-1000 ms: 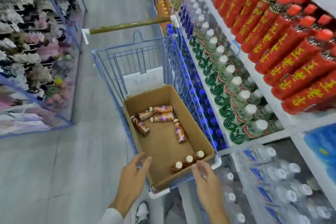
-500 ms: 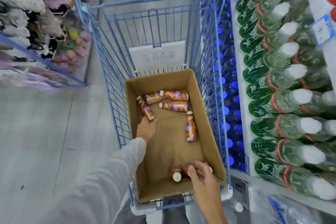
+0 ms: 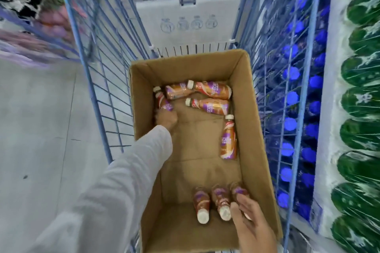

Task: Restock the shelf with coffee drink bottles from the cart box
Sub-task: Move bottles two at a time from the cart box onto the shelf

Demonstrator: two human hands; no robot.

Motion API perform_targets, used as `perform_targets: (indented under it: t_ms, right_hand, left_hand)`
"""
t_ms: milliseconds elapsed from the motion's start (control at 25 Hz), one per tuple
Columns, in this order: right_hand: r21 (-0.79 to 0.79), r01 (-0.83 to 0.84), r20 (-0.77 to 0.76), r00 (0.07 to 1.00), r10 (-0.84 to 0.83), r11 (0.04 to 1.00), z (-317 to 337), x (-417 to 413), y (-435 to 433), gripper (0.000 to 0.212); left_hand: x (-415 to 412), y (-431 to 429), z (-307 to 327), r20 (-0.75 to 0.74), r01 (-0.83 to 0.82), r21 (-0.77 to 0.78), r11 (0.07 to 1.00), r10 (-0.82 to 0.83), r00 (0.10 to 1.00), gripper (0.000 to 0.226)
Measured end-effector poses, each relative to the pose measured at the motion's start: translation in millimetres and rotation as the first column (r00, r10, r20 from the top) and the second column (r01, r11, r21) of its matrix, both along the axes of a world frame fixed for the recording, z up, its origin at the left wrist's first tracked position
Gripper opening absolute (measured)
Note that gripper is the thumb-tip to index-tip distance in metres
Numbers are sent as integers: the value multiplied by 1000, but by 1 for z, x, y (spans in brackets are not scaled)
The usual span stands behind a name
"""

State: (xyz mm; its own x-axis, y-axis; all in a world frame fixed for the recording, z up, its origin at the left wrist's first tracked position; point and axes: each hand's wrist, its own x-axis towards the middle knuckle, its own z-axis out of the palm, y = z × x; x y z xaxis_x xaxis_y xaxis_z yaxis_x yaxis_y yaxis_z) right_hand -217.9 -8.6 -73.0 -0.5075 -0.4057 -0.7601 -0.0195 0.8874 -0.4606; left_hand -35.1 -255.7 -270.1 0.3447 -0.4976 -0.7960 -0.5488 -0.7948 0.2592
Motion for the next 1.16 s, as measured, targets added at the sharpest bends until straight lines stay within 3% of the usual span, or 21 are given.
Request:
perform_targets:
  t_ms: [80,200,320,480,600,720,800,880,1000,1160]
  right_hand:
    - [43,-17,41,999,16,999,1,-5,-10,24]
    - [84,-213,52,977,209,973,-7,-15,-38,34]
    - [73,-339,20,941,339,938,-40,-18,-83,32]
    - [152,-440,-107,883,457,885,-108,-19,-138,44]
    - [272,-511,-176,806,565,815,-151,-8,-149,54]
    - [341,-530,-289,727,623,777,-176,5,-143,60]
    - [303,-531,-342,715,610,792,-186,9,-131,67]
    - [216,-496,-322,777,541,841,-192,11,-121,75]
    - [121,-289,-206,929,309,950,-195,9,-119,81]
    - [13,-141,-58,988,142,990,-167,6,-110,75]
  left_hand:
    - [1,3,14,-55,-58,44,997,60,997,42]
    - [1,36,68,-175,-271,-11,963,265,948,32]
    - [5,87,125,-328,-347,-16,938,323,888,44]
    - [10,139,175,-444,-393,-29,919,341,829,32]
    - [11,157,196,-481,-453,-37,891,381,789,38]
    - [16,162,200,-479,-484,-53,873,403,780,24]
    - [20,164,198,-453,-518,-61,853,439,776,27]
    - [25,164,197,-424,-541,-65,838,467,776,41]
    - [29,169,195,-417,-541,-73,838,467,780,49]
    - [31,177,210,-431,-500,-118,858,409,804,44]
